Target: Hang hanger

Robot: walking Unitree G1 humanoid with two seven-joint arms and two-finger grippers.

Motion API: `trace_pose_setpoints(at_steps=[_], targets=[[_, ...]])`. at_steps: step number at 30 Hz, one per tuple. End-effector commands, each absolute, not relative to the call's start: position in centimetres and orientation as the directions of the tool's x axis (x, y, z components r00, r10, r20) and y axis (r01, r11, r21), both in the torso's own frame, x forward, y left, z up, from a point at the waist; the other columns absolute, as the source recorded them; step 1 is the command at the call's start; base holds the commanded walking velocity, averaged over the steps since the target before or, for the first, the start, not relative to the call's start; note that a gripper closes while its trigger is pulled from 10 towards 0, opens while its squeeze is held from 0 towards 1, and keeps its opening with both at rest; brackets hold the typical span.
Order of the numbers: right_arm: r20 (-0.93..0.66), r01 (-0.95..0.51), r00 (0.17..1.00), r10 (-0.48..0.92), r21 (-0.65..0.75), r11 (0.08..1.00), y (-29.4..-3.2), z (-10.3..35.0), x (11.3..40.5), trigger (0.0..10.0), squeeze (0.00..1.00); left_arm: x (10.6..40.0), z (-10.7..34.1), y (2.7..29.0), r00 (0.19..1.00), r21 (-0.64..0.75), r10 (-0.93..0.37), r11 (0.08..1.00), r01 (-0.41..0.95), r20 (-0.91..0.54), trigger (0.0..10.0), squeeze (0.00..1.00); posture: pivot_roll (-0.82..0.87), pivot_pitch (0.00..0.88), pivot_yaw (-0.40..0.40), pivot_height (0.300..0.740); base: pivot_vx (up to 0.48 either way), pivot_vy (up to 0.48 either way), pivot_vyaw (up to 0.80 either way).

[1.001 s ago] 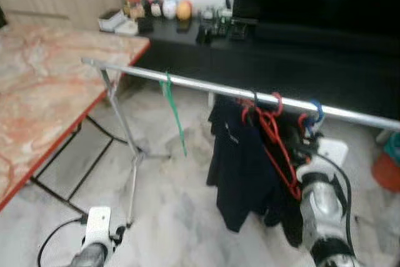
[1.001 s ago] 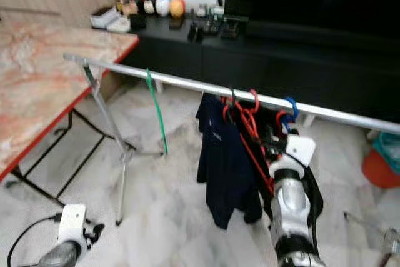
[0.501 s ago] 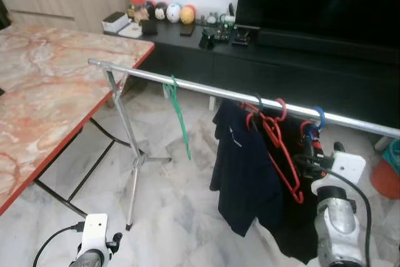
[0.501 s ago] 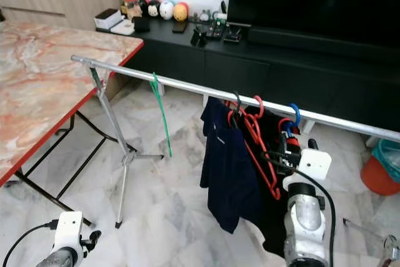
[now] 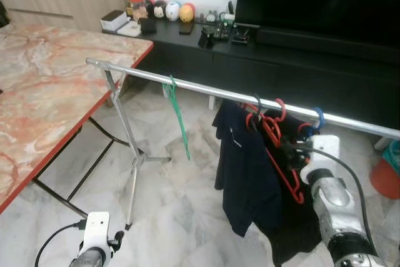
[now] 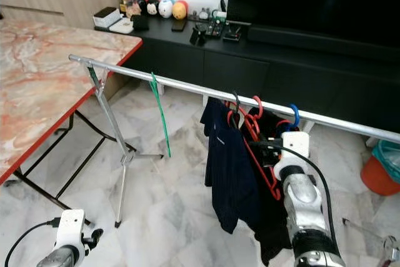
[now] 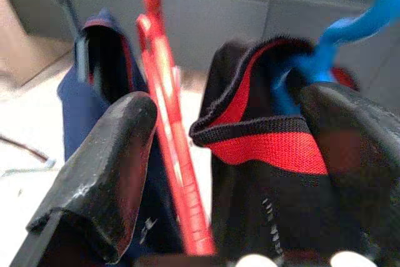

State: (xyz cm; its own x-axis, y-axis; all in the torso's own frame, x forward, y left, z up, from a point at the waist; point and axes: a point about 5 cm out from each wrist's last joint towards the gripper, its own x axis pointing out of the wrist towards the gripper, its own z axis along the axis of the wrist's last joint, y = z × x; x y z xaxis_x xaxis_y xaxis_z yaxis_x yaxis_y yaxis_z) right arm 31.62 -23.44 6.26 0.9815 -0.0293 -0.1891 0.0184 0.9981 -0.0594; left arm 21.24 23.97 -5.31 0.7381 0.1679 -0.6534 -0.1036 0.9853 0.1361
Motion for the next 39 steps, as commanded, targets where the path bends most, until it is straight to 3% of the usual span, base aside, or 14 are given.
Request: trace_pose_setpoints(at_steps=[1,14,26,39], targets=[[-0.218,0.012,0.976,-0.028,-0.072,0.997,-23.3,6.1,31.8,10.0,0.0,21.4,-5.2,24.2,0.736,0.132,0.167,0.986,-0.106,-0.656,10.0,0.0,0.02,0.0,0.017,0.74,0.0,0.0,0.0],[-0.099,0.145,0.985,-0.143,0.013,0.989,-24.9,7.9,32.1,10.0,0.0,20.9,-5.4,24.5,0.732,0.15,0.175,0.984,-0.1,-0.658,10.0,0.0,0.02,0.0,0.023,0.74,0.0,0.0,0.0],[-0.262,0.185,0.946,-0.189,-0.039,0.982,-26.3,4.8,30.1,10.0,0.0,20.9,-5.5,24.1,0.728,0.143,0.142,0.988,-0.062,-0.67,10.0,0.0,0.01,0.0,0.029,0.74,0.0,0.0,0.0],[-0.201,0.169,0.964,-0.173,-0.035,0.985,-27.2,6.8,31.3,10.0,0.0,20.9,-5.5,24.0,0.728,0.146,0.139,0.988,-0.054,-0.671,10.0,0.0,0.02,0.0,0.034,0.74,0.0,0.0,0.0]])
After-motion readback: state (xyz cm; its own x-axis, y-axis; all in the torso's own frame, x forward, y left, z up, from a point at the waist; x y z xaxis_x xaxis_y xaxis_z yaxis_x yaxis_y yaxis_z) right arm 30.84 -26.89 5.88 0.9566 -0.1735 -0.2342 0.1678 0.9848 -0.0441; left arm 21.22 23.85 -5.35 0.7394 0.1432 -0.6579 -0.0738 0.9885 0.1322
